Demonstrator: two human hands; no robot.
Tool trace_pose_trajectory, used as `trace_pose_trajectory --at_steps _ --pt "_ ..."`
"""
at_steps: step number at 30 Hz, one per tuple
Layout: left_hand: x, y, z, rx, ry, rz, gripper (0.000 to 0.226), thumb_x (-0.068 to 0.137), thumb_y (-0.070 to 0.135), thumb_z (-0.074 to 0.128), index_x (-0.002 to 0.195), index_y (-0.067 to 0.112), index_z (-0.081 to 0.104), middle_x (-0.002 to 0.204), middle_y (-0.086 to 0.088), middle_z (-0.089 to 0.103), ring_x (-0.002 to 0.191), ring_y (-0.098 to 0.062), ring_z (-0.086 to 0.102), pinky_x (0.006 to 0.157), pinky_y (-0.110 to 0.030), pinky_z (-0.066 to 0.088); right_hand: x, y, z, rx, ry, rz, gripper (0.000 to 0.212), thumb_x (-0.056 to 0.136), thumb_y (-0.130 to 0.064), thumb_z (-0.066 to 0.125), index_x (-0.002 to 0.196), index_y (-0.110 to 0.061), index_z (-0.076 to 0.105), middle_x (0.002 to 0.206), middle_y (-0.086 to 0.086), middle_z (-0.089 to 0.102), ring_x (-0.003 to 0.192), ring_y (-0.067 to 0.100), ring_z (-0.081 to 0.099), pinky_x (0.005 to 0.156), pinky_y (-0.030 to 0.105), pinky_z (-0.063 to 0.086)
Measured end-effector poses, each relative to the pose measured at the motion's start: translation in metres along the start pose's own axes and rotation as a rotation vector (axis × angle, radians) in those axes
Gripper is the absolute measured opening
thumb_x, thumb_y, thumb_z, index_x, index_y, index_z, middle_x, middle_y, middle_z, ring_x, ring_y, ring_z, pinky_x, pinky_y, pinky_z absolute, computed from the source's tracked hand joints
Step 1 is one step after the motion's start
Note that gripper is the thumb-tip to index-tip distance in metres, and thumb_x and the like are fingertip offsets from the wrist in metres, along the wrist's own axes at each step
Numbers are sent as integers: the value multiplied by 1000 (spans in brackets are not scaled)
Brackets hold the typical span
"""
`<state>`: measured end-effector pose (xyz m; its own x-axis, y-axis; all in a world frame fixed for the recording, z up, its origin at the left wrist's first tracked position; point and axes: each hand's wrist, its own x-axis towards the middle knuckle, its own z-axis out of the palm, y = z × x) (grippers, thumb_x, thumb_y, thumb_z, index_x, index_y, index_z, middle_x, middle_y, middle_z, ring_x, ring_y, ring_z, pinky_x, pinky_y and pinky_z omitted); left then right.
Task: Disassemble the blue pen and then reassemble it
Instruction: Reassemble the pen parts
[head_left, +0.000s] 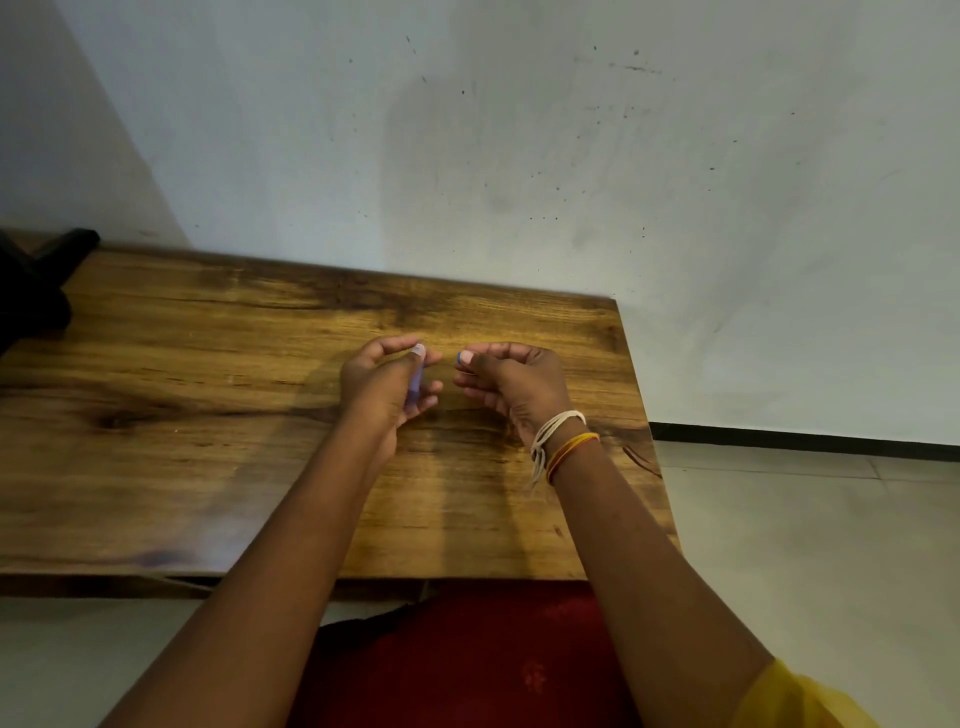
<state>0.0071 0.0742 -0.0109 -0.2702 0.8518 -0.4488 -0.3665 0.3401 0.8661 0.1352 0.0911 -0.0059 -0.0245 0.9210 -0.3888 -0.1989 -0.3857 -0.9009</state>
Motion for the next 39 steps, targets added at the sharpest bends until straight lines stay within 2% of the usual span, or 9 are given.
trace_pose_trajectory --at_steps 4,9,15,23,27,32,35,39 --pt "-1 -3 4 108 -117 -31 15 92 9 58 95 17 70 76 3 69 40 -4 50 39 -15 37 1 -2 -2 7 19 -14 5 83 3 68 84 -3 67 75 13 69 55 12 68 57 23 58" --pt "2 -5 5 110 -228 -47 22 90 -2 56 93 14 72 73 -2 70 48 -8 51 40 -17 37 3 -4 -5 30 35 -6 6 84 5 65 84 -1 66 77 14 68 52 9 67 52 20 57" --pt "5 -6 3 87 -161 -27 15 84 -2 65 93 8 71 64 0 69 46 -5 54 40 -16 37 2 -6 -7 31 28 2 3 84 5 65 85 2 66 76 15 67 51 9 67 53 20 57" --pt "10 -8 1 32 -123 7 15 85 -3 64 86 11 68 72 -6 66 44 -3 54 42 -15 43 2 -6 -6 -89 13 -44 10 85 6 64 94 9 66 76 14 66 52 7 66 56 19 57" --pt "11 -8 0 47 -128 38 16 86 -4 62 85 11 68 75 -7 66 45 -4 56 43 -17 45 3 -4 -8 -182 37 -84 18 82 5 68 99 11 67 86 19 68 65 19 67 64 25 59" --pt "10 -8 3 67 -151 30 17 88 -5 60 85 10 66 74 -8 64 42 -3 53 42 -16 45 3 -3 -7 -169 47 -114 6 83 3 68 88 2 70 78 14 70 60 12 68 61 22 58" --pt "9 -7 4 63 -139 28 16 88 -5 60 87 9 66 74 -8 64 42 -3 54 42 -16 45 4 -3 -6 -165 36 -114 6 83 3 67 83 -3 69 75 11 69 59 10 68 61 22 59" --pt "7 -7 3 214 -170 41 12 93 4 57 101 5 66 78 -7 65 50 -10 55 43 -18 46 6 -2 -4 -154 59 -114 7 83 4 67 82 -3 69 75 12 69 57 10 68 59 21 58"
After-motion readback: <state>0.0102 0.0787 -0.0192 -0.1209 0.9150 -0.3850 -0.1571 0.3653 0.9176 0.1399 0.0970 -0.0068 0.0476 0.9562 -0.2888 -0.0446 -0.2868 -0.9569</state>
